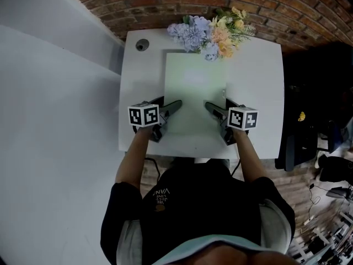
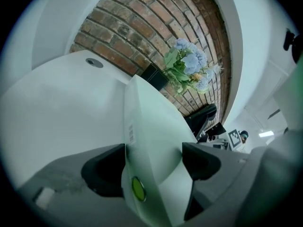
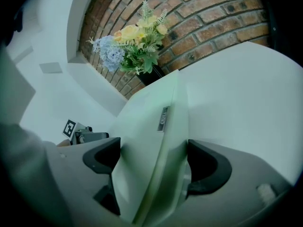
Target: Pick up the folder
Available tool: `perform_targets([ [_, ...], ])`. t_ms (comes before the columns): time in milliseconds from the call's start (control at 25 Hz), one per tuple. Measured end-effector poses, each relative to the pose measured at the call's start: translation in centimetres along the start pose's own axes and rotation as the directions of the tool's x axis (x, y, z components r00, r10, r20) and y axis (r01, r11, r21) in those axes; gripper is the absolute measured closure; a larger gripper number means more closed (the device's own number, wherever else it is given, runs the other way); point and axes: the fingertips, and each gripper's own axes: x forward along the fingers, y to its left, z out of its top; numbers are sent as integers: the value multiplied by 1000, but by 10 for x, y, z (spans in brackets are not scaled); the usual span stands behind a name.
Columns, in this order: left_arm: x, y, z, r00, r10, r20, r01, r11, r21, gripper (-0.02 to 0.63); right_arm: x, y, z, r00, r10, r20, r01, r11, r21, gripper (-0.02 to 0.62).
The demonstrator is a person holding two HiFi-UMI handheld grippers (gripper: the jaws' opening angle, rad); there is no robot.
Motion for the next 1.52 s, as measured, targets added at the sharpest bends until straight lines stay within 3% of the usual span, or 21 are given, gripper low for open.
perform_targets([
  [880, -13, -7, -9, 999, 47, 4, -47, 998, 52, 232, -5, 15, -6, 999, -19, -40, 15, 996, -92, 172],
  [1520, -74, -6, -34, 979, 151, 138, -152, 988, -6, 232, 2, 63, -26, 993, 39, -116, -61, 980, -187, 172],
])
